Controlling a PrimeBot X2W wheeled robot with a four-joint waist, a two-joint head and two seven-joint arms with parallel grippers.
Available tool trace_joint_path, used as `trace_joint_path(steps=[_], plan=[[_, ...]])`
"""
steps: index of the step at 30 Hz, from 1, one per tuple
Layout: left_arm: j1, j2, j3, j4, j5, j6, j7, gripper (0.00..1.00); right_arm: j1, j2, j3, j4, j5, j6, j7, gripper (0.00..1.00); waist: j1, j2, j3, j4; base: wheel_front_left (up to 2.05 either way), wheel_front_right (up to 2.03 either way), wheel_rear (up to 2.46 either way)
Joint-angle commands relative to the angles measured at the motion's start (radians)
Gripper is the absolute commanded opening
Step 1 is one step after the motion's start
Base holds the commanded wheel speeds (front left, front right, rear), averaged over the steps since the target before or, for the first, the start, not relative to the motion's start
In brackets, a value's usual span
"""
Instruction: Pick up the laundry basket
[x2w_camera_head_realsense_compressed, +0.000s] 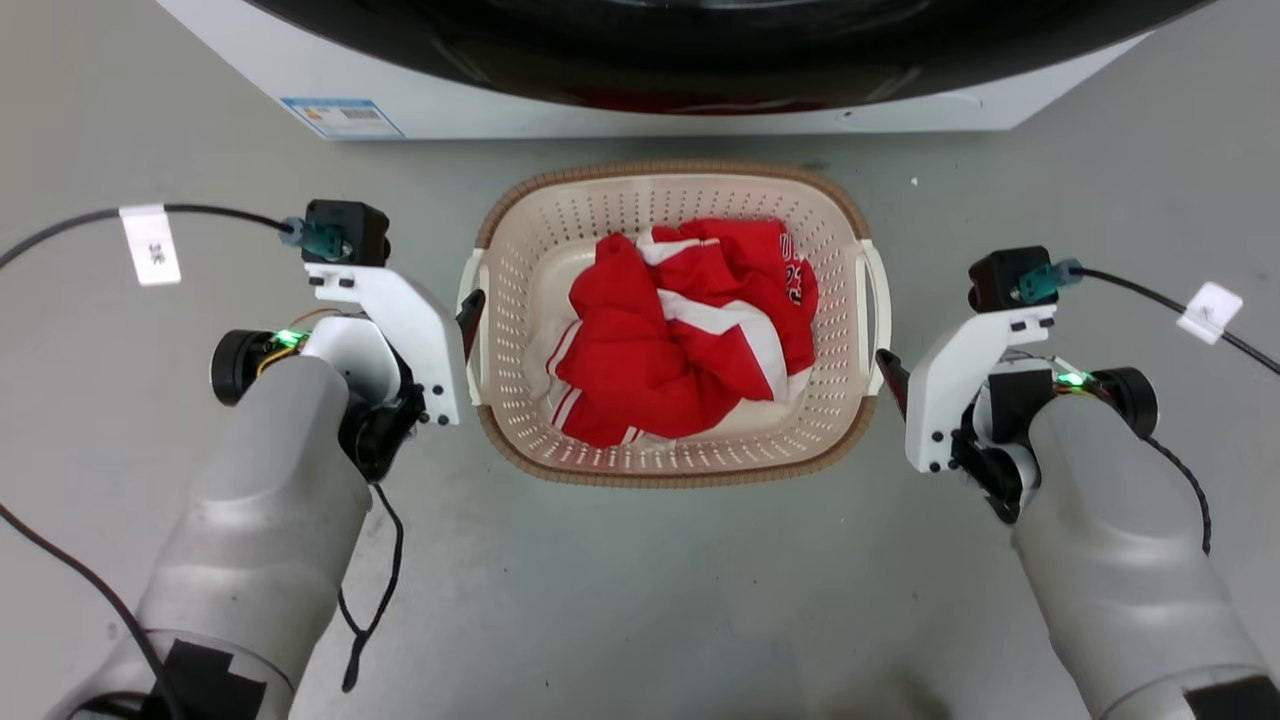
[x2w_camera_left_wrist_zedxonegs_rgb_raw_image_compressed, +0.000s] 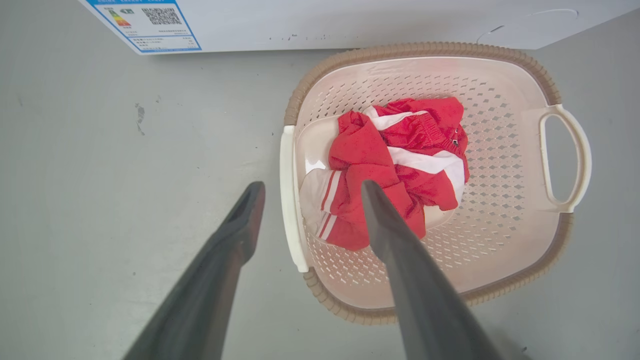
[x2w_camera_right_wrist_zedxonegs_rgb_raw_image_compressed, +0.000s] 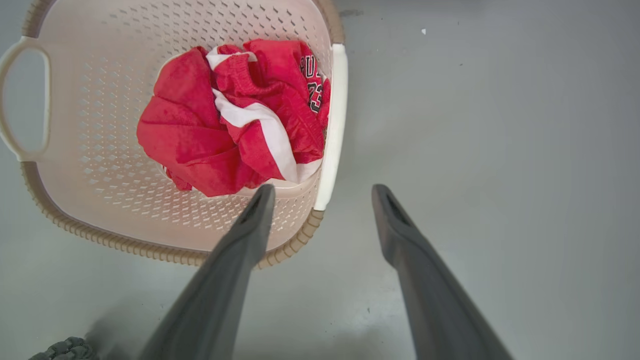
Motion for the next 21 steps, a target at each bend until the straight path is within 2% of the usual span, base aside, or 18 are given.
trace_joint_path(steps=[1, 6, 11, 21], plan=[[-0.016, 0.006, -0.012, 0.004, -0.015, -0.002, 0.011, 1.00, -0.022, 0.001, 0.006, 0.015, 0.013, -0.001, 0.006, 1.00, -0.0002, 0.0000, 0.023, -0.006, 0.00, 0.00, 0.00], [-0.060, 0.032, -0.089, 0.018, -0.108, -0.002, 0.104, 1.00, -0.108, 0.002, 0.050, 0.120, 0.041, -0.001, 0.015, 1.00, -0.0002, 0.0000, 0.076, -0.011, 0.00, 0.00, 0.00], [-0.106, 0.057, -0.148, 0.038, -0.168, -0.002, 0.148, 1.00, -0.185, 0.002, 0.087, 0.189, 0.072, -0.001, -0.002, 1.00, -0.0002, 0.0000, 0.131, -0.014, 0.00, 0.00, 0.00], [-0.216, 0.074, -0.222, 0.084, -0.222, -0.002, 0.113, 1.00, -0.321, 0.002, 0.141, 0.272, 0.133, -0.001, -0.066, 1.00, -0.0002, 0.0000, 0.257, -0.012, 0.00, 0.00, 0.00]])
